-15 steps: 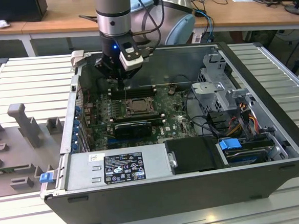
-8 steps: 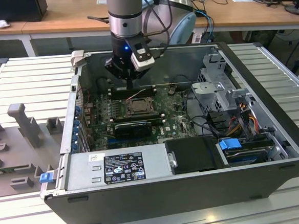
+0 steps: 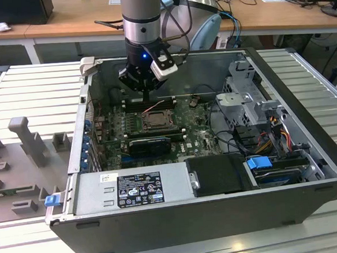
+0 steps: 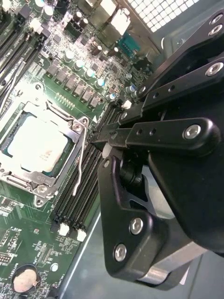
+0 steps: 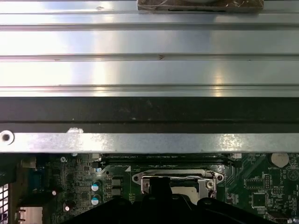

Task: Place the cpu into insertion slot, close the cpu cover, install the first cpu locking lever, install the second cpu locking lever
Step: 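Install the first cpu locking lever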

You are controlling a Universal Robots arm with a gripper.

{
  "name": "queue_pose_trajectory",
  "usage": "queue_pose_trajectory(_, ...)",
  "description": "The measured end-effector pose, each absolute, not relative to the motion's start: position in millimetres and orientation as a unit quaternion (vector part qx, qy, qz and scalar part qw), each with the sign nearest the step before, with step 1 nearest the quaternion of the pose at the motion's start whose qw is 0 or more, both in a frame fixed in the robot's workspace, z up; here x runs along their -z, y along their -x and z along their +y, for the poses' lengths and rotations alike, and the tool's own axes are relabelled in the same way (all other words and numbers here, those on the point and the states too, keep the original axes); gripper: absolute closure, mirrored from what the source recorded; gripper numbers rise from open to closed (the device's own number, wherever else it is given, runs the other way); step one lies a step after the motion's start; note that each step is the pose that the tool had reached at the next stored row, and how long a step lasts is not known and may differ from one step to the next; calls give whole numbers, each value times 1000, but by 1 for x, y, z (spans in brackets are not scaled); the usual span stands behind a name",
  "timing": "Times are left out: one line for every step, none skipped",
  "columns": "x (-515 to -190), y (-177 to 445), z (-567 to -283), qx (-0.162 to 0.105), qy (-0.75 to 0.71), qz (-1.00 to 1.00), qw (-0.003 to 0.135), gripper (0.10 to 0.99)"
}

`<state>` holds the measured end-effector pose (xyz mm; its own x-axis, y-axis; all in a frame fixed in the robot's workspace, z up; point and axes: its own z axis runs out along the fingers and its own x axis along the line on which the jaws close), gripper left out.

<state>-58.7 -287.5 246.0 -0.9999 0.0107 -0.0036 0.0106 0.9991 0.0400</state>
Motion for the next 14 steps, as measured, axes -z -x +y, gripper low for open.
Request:
queue_pose_trajectory(-246,59,-287,-20,-5,1000,2,980)
queue_pose_trajectory(-245,59,-287,-20,0,1000,2,980)
queue_pose_trajectory(-244,59,-287,-20,10,1000,2,980)
queue_pose_trajectory(-242,59,-287,-20,22,1000,1,980)
queue_pose_trajectory(-241,58,-287,-20,32,999,1,980)
queue_pose_trajectory(-239,57,-287,-20,38,999,1,980)
queue_pose_trajectory(-238,54,-286,-20,39,999,1,980)
queue_pose_trajectory(-237,52,-286,-21,39,999,1,980)
queue_pose_trajectory(-236,49,-285,-22,39,999,1,980)
queue_pose_trajectory(-234,44,-284,-24,39,999,1,980)
queue_pose_trajectory(-233,43,-283,-25,39,999,1,980)
queue_pose_trajectory(-233,41,-282,-27,39,999,1,980)
queue_pose_trajectory(-232,40,-282,-28,39,999,1,980)
queue_pose_trajectory(-231,39,-282,-29,39,999,2,980)
